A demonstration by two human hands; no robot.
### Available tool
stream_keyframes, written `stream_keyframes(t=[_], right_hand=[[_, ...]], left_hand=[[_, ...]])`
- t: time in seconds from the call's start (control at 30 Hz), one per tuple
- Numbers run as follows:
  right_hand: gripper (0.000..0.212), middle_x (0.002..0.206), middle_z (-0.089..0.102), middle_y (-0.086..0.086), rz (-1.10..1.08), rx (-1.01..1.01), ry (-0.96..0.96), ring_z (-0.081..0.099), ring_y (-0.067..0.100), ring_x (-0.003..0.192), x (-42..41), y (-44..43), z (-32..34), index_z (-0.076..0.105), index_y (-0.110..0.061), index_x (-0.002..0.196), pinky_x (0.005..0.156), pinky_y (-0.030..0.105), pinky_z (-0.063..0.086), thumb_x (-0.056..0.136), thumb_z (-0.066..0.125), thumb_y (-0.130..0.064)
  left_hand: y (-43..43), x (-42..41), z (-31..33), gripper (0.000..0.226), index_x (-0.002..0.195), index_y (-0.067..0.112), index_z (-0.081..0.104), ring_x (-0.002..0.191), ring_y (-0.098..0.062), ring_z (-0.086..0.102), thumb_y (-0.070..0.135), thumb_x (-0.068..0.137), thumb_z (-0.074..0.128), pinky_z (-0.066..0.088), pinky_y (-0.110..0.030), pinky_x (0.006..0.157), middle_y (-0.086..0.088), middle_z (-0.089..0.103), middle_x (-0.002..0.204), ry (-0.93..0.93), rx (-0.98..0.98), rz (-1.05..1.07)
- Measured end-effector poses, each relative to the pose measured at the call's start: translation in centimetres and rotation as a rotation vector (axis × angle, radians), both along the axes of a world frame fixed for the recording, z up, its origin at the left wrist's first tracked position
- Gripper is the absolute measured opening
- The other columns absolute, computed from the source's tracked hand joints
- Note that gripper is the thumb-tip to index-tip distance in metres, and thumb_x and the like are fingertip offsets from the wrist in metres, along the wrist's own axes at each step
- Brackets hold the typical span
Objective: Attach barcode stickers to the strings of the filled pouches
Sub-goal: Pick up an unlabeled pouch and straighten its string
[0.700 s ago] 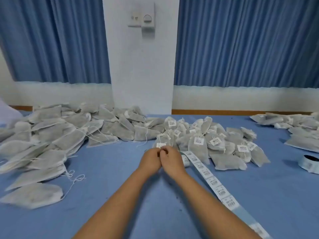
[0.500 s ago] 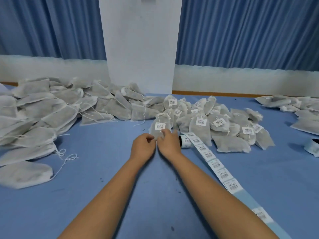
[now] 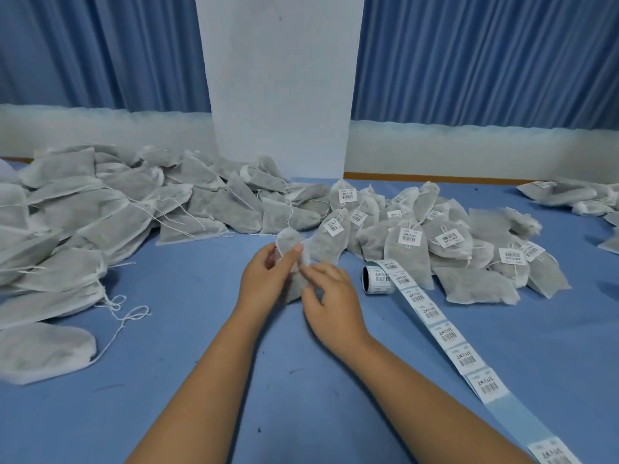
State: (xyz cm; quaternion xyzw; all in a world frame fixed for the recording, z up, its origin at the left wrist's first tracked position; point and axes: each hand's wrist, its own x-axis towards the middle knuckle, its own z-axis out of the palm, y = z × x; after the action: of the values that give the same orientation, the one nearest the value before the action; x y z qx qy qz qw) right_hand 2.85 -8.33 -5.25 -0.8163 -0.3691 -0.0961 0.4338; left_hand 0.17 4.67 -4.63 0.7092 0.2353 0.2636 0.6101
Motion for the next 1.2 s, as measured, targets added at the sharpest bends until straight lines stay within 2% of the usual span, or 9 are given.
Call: stream_keyframes(t=[0.07, 0.23, 0.3, 0.43, 0.7, 0.8, 0.93, 1.1, 1.2], right_hand=[[0.038, 0.122, 0.060, 0.002, 0.078, -0.005, 0.000, 0.047, 0.016, 0.116, -0.9, -0.3, -0.2, 0.064, -0.013, 0.128, 0.094, 0.001, 0.023, 0.092, 0.052, -0.005], [0.042, 0.129, 0.057, 0.004, 0.029, 0.048, 0.094, 0.048, 0.017, 0.123, -0.7, 0.0, -0.4, 0.060, -0.009, 0.131, 0.098, 0.003, 0.026, 0.090, 0.055, -0.006], [0.043, 0.135, 0.052, 0.008, -0.071, 0.038, 0.149, 0.045, 0.023, 0.128, 0.4, 0.7, 0.1, 0.057, -0.006, 0.133, 0.103, 0.015, 0.031, 0.090, 0.054, -0.010], [0.050, 0.157, 0.022, 0.013, -0.351, -0.223, 0.026, 0.012, 0.030, 0.145, 3.2, 3.2, 1.1, 0.046, -0.009, 0.136, 0.117, 0.039, 0.014, 0.091, 0.054, -0.029], [0.022, 0.159, 0.010, 0.027, -0.480, -0.799, -0.364, -0.014, 0.045, 0.146, 7.1, 10.8, 3.5, 0.067, -0.014, 0.105, 0.115, 0.060, -0.011, 0.094, 0.051, -0.022], [0.019, 0.155, 0.026, 0.026, -0.420, -0.865, -0.369, -0.001, 0.045, 0.147, 9.0, 12.8, 4.1, 0.066, -0.015, 0.106, 0.118, 0.057, -0.006, 0.092, 0.056, -0.020], [0.025, 0.128, 0.057, 0.014, -0.324, -0.741, -0.232, 0.042, 0.032, 0.125, 11.1, 14.3, 4.5, 0.063, -0.015, 0.113, 0.107, 0.039, 0.030, 0.093, 0.050, -0.019], [0.035, 0.137, 0.051, 0.011, -0.291, -0.729, -0.082, 0.032, 0.032, 0.135, 12.6, 16.1, 4.5, 0.058, -0.012, 0.124, 0.112, 0.048, 0.026, 0.098, 0.039, -0.025], [0.022, 0.121, 0.061, 0.011, -0.306, -0.492, -0.158, 0.045, 0.031, 0.124, 12.4, 16.7, 4.9, 0.061, -0.012, 0.104, 0.106, 0.043, 0.031, 0.096, 0.040, -0.018]], left_hand=[[0.1, -0.1, 0.0, 0.021, 0.087, 0.021, 0.072, 0.067, -0.001, 0.061, 0.041, 0.086, 0.072, 0.045, -0.011, 0.058, 0.015, 0.069, 0.073, -0.039, -0.019, -0.037], [-0.1, 0.0, 0.0, 0.019, 0.089, 0.023, 0.070, 0.078, -0.002, 0.064, 0.042, 0.091, 0.067, 0.047, -0.013, 0.066, 0.013, 0.072, 0.082, -0.006, 0.037, -0.040], [-0.1, 0.3, 0.0, 0.018, 0.106, 0.028, 0.069, 0.100, -0.005, 0.063, 0.041, 0.094, 0.062, 0.045, -0.012, 0.080, 0.024, 0.068, 0.097, 0.037, 0.058, -0.029], [0.1, 0.9, -0.5, 0.048, 0.142, 0.011, 0.051, 0.129, -0.016, 0.052, 0.023, 0.097, 0.060, 0.038, -0.028, 0.108, -0.002, 0.056, 0.141, 0.156, 0.205, 0.002], [0.7, 1.4, -1.2, 0.034, 0.111, 0.016, 0.074, 0.096, -0.009, 0.062, 0.004, 0.091, 0.049, 0.043, -0.020, 0.081, 0.002, 0.074, 0.109, 0.099, 0.192, 0.131], [1.0, 1.6, -1.4, 0.029, 0.106, 0.016, 0.075, 0.088, -0.007, 0.060, 0.006, 0.090, 0.053, 0.039, -0.018, 0.072, 0.001, 0.075, 0.104, 0.087, 0.190, 0.153], [1.4, 2.0, -1.5, 0.031, 0.119, 0.012, 0.070, 0.097, -0.008, 0.059, 0.008, 0.092, 0.054, 0.031, -0.010, 0.072, -0.001, 0.071, 0.117, 0.133, 0.173, 0.180], [1.7, 2.1, -1.4, 0.036, 0.126, 0.011, 0.065, 0.118, -0.014, 0.059, 0.009, 0.093, 0.053, 0.032, -0.010, 0.083, -0.002, 0.067, 0.127, 0.146, 0.120, 0.161], [2.2, 2.2, -1.3, 0.037, 0.129, 0.010, 0.064, 0.118, -0.013, 0.060, 0.008, 0.094, 0.052, 0.036, -0.012, 0.088, -0.002, 0.066, 0.128, 0.133, 0.081, 0.154]])
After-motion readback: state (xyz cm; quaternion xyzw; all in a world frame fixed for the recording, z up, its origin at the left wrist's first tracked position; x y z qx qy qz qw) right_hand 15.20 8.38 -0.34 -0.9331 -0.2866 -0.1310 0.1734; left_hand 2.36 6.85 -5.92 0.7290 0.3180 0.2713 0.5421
